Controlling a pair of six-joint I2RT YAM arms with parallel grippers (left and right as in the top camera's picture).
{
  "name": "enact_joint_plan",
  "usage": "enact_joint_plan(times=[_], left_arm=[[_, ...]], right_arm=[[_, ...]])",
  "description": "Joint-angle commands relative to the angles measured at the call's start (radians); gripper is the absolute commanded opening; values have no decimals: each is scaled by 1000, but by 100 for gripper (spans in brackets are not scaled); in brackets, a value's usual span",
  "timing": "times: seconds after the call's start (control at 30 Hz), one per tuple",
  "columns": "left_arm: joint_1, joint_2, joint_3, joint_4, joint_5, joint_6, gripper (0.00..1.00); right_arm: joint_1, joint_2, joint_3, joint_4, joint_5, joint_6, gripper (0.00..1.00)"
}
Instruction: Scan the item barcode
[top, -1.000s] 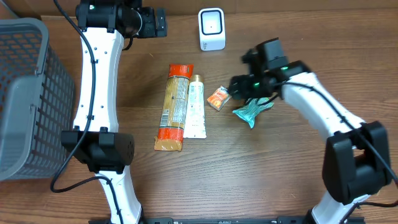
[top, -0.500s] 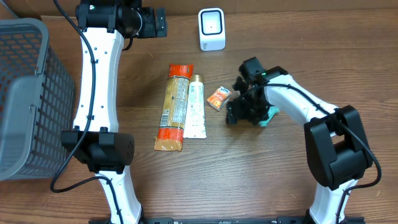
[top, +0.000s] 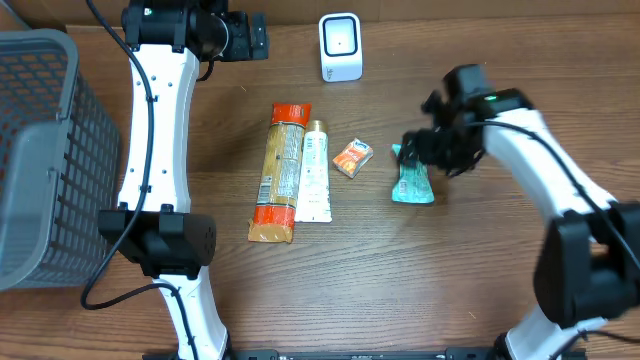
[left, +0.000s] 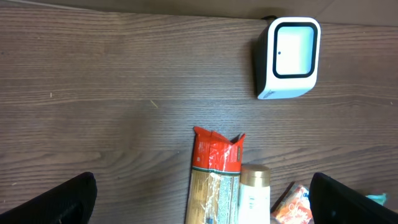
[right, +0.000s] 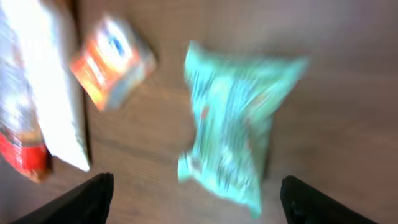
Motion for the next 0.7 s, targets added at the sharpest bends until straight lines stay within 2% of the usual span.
enact_joint_plan(times=[0.0, 0.13, 0.2, 0.37, 0.57, 0.67], left_arm=[[-1, 1, 4, 5, -6, 26, 100], [-1, 1, 4, 5, -6, 26, 100], [-1, 1, 4, 5, -6, 26, 100], [-1, 1, 4, 5, -6, 26, 100], [-1, 1, 4, 5, -6, 26, 100], [-1, 1, 4, 5, -6, 26, 100]], right_arm=[[-97, -28, 24, 84, -7, -167, 89], [-116, 62, 23, 224, -91, -409, 88], [-98, 94, 23, 234, -91, -413, 87], [-78, 129, 22, 98, -60, -308, 76], [-97, 129, 9, -33, 193, -75, 76], [-97, 129, -8, -58, 220, 2, 75]])
